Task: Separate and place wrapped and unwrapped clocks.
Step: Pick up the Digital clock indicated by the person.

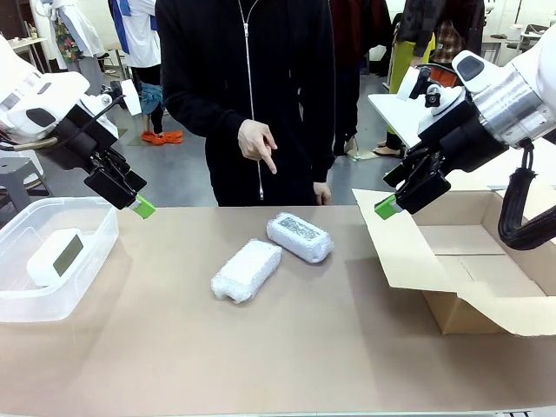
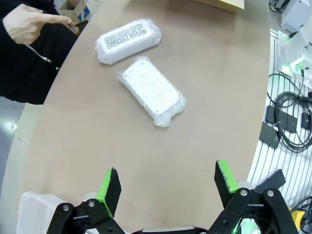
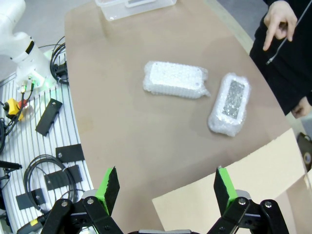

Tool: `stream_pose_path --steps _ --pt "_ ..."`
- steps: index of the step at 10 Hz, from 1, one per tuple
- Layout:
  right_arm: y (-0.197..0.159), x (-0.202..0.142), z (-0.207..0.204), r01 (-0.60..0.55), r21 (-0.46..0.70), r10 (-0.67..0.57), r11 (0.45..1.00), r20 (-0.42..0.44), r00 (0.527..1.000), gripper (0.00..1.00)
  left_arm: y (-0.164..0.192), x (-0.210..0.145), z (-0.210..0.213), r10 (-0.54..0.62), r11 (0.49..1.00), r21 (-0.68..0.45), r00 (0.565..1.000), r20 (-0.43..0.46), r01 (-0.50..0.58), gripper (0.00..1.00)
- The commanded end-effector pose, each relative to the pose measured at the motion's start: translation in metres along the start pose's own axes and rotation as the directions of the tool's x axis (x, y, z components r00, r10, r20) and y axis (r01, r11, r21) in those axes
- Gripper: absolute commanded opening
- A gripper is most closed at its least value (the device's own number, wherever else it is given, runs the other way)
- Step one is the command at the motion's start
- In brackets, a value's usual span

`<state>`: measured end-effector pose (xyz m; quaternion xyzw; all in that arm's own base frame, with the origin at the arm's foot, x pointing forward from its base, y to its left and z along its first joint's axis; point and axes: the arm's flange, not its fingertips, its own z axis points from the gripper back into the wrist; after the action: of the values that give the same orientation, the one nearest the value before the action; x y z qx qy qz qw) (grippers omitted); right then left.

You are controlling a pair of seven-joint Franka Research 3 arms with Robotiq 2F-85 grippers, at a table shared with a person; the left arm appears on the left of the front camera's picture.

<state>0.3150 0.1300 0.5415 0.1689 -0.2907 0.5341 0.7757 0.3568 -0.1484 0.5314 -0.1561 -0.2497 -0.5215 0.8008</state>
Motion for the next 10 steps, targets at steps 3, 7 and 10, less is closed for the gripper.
stream_pose_path --steps 3,7,10 --pt "-0.0014 -0.0007 -0.0007 -0.010 0.027 0.009 1.000 0.023 1.000 1.00 -0.0003 0.0006 0.0002 0.006 1.000 0.006 1.000 -0.006 -0.006 1.00" --pt "-0.0014 -0.0007 -0.0007 -0.010 0.027 0.009 1.000 0.023 1.000 1.00 -0.0003 0.0006 0.0002 0.006 1.000 0.006 1.000 -0.006 -0.006 1.00" --pt "-0.0014 -0.0007 -0.0007 -0.010 0.027 0.009 1.000 0.023 1.000 1.00 -0.0003 0.0006 0.0002 0.006 1.000 0.006 1.000 -0.006 -0.006 1.00"
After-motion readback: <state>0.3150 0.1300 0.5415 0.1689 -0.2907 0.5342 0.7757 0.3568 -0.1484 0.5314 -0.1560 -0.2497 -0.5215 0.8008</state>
